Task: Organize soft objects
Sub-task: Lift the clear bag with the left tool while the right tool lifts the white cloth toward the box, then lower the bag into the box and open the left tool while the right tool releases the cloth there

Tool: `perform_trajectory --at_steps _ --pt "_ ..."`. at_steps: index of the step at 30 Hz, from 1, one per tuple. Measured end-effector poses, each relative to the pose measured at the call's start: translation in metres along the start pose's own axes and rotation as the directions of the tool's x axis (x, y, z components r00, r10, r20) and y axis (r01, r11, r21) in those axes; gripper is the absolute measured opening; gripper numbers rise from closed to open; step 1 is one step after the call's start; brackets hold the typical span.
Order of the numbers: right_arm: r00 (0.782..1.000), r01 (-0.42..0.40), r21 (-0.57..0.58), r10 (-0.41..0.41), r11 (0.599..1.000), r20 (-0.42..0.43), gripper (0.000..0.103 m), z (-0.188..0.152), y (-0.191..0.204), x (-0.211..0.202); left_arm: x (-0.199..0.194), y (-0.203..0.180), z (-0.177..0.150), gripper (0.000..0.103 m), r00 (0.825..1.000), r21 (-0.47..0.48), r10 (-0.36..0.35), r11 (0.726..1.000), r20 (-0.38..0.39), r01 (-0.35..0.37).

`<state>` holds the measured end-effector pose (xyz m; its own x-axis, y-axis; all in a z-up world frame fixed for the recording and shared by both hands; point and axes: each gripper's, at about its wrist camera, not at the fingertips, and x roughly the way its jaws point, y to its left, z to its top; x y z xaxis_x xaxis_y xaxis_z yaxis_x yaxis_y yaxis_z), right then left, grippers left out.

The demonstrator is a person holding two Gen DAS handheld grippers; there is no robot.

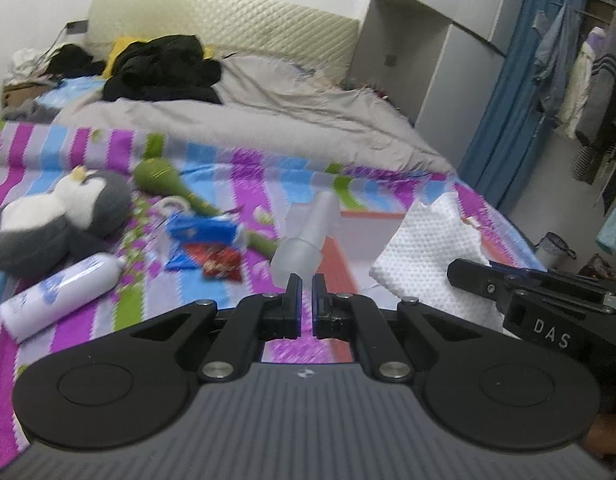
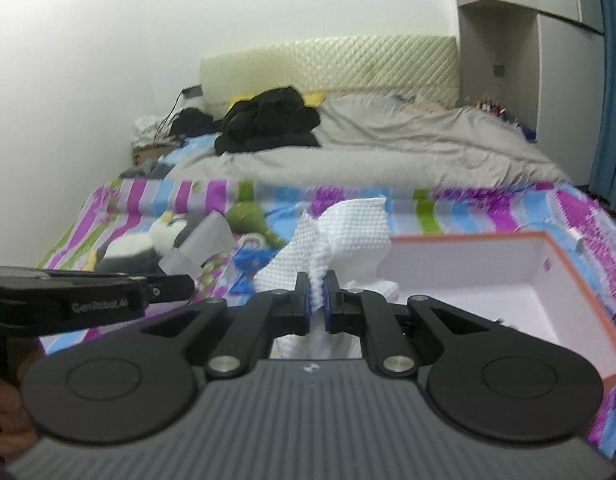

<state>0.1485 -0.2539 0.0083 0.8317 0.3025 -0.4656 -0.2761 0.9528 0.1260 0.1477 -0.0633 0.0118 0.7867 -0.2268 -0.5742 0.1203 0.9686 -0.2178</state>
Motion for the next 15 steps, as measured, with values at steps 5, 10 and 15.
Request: perform_trajectory --at_steps 5,10,15 --pt "0.998 0.047 0.0 -0.047 0.999 0.032 0.01 0.013 -0.03 0.0 0.027 -0.034 0.019 0.006 0.998 0.033 -0.057 0.998 0.001 0.057" --pt "0.995 0.098 0.023 -0.098 0.995 -0.005 0.01 0.011 -0.067 0.013 0.067 -0.07 0.023 0.006 0.995 0.072 -0.095 0.993 -0.042 0.098" --pt "0.984 0.16 0.084 -0.152 0.984 -0.093 0.01 0.002 -0.113 0.032 0.116 -0.105 0.021 0.006 0.982 0.109 -0.142 0.982 -0.126 0.156"
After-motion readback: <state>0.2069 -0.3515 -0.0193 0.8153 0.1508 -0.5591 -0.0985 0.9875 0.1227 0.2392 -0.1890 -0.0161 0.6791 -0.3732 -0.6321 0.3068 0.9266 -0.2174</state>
